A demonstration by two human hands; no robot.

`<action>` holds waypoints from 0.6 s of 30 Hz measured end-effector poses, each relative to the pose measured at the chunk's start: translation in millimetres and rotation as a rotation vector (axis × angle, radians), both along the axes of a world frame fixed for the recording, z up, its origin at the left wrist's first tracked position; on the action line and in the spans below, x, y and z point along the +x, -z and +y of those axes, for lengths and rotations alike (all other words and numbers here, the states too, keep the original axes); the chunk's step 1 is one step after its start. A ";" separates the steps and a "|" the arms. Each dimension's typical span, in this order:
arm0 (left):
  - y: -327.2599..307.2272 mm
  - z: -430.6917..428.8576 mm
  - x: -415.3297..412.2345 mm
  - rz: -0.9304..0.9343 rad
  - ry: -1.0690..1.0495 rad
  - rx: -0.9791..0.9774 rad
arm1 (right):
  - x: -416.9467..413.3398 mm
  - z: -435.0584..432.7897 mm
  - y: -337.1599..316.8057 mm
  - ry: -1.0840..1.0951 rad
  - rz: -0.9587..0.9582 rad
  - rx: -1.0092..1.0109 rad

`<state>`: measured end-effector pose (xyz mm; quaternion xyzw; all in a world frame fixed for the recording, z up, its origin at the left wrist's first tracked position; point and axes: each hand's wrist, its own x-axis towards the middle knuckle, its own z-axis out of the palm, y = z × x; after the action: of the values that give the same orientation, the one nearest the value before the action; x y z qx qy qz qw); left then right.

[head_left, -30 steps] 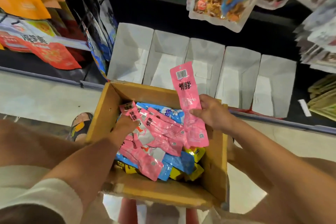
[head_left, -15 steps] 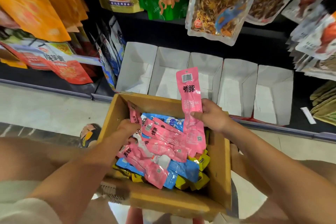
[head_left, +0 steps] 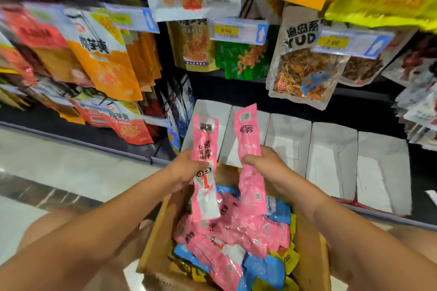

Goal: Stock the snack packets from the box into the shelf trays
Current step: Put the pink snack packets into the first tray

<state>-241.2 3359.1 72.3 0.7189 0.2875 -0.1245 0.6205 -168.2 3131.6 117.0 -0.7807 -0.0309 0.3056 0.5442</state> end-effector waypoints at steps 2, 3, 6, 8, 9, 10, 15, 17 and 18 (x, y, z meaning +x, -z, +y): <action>-12.6 4.1 11.9 -0.072 -0.005 0.010 | 10.8 6.6 -0.2 0.065 0.050 0.054; -17.6 4.4 18.1 -0.122 -0.017 0.002 | 15.8 9.9 -0.3 0.078 0.070 0.082; -23.7 6.4 35.2 -0.226 -0.080 -0.021 | 29.6 21.4 0.8 0.080 0.130 0.186; -23.9 6.2 45.3 -0.261 -0.113 -0.016 | 39.2 29.0 1.3 0.073 0.141 0.247; -21.9 6.3 51.1 -0.259 -0.131 -0.003 | 44.1 32.2 1.6 0.068 0.135 0.257; -19.7 5.8 57.5 -0.244 -0.145 0.018 | 48.7 34.9 1.5 0.060 0.116 0.250; -10.7 3.9 84.1 -0.153 -0.126 0.007 | 64.5 38.5 6.8 0.063 0.046 0.156; -5.7 -1.7 89.7 -0.110 -0.107 -0.101 | 66.9 37.9 9.9 0.060 0.058 0.135; -5.5 -7.6 91.5 -0.087 -0.107 -0.168 | 67.5 38.2 11.2 0.049 0.064 0.132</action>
<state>-149.7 3351.5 77.8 0.6526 0.2870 -0.0836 0.6963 -100.7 3169.7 105.8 -0.7336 -0.0144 0.3144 0.6023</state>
